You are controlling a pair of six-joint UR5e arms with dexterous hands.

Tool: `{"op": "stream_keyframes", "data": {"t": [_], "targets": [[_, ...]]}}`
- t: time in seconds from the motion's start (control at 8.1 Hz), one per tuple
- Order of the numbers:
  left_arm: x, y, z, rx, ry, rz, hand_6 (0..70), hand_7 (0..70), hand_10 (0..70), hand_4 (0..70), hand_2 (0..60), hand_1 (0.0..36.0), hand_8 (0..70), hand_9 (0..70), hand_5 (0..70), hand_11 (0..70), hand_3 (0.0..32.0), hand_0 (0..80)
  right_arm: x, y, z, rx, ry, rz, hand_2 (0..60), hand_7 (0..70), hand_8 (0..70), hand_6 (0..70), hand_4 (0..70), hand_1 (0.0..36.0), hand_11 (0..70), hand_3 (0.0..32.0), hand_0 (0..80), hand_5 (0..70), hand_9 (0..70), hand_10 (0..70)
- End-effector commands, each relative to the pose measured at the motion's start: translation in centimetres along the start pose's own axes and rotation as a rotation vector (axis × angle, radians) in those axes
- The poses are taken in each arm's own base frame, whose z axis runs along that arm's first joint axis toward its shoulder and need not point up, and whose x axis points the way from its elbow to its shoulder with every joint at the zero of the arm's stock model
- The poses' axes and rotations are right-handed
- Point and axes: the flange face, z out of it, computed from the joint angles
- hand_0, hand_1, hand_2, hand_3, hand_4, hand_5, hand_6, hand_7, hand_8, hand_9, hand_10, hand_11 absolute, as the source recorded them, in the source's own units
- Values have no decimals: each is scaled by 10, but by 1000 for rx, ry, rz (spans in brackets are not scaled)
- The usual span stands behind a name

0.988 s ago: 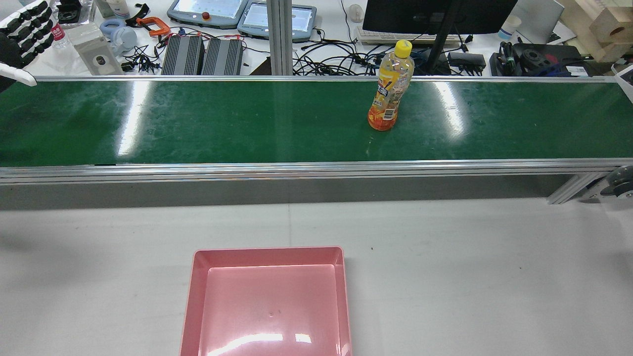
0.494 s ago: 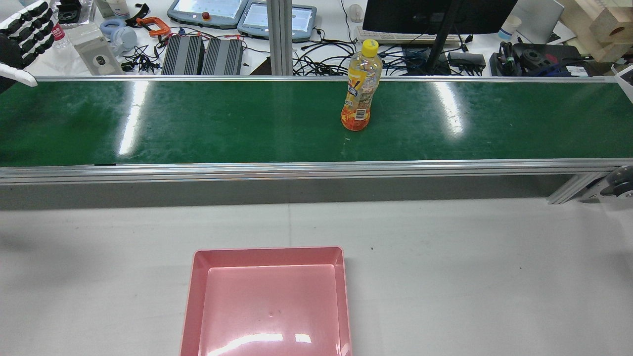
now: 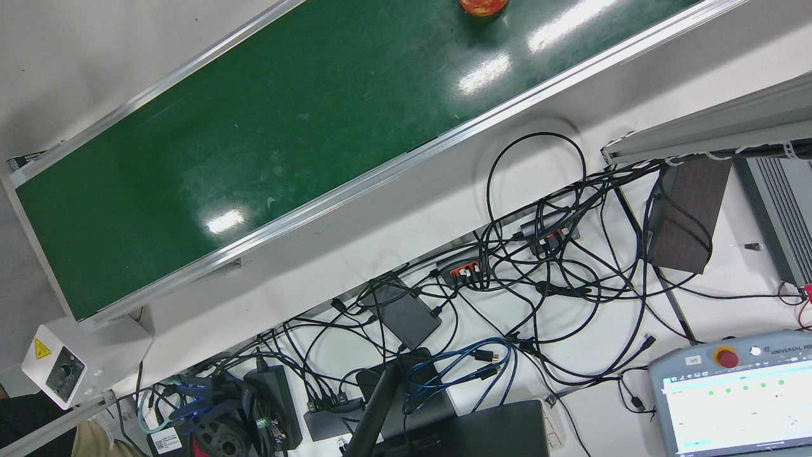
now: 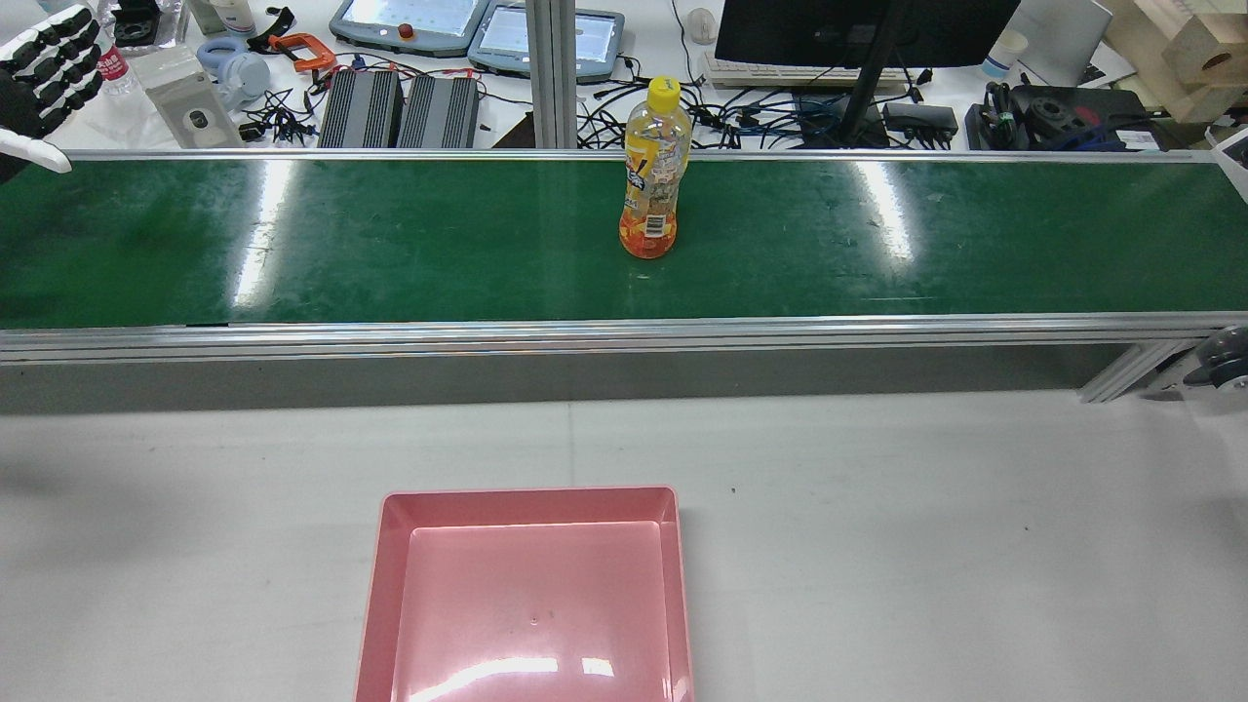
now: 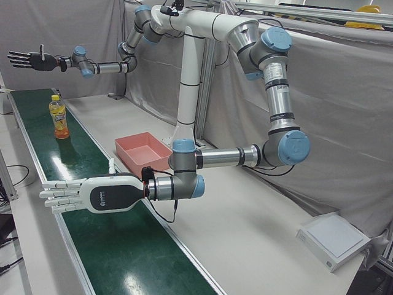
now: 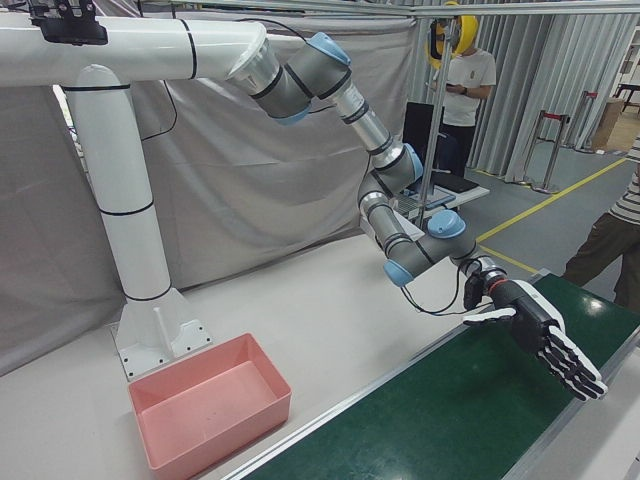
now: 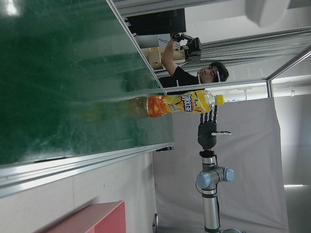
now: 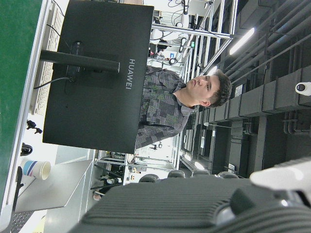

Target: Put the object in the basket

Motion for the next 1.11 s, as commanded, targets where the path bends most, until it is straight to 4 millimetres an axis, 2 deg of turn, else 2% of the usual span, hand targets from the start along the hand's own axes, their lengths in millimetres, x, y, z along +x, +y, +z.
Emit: {"op": "stream_keyframes", "data": {"t": [0.0,0.37,0.62,0.74,0.86,0.99], "targets": [[-2,-1,0,3,-4,2,0,0,0,0,0,128,0,0,58,0,0,642,0,0,0,1,0,1,0,0,0,0,0,0,0,0,0,0,0,0],[-3,10,9,-18,-3,5,0,0,0,0,0,130,0,0,61,0,0,652,0,0,0,1,0,1,0,0,0,0,0,0,0,0,0,0,0,0],[-7,30,31,-11,-15,65,0,0,0,0,0,140,0,0,52,0,0,710,0,0,0,1,0,-1,0,0,0,0,0,0,0,0,0,0,0,0],[-16,35,35,-19,-27,63,0,0,0,0,0,139,0,0,68,0,0,700,0,0,0,1,0,-1,0,0,0,0,0,0,0,0,0,0,0,0],[-17,39,38,-27,-25,62,0,0,0,0,0,135,0,0,50,0,0,681,0,0,0,1,0,1,0,0,0,0,0,0,0,0,0,0,0,0],[-22,51,49,-50,-29,57,0,0,0,0,0,133,0,0,52,0,0,671,0,0,0,1,0,1,0,0,0,0,0,0,0,0,0,0,0,0]]}}
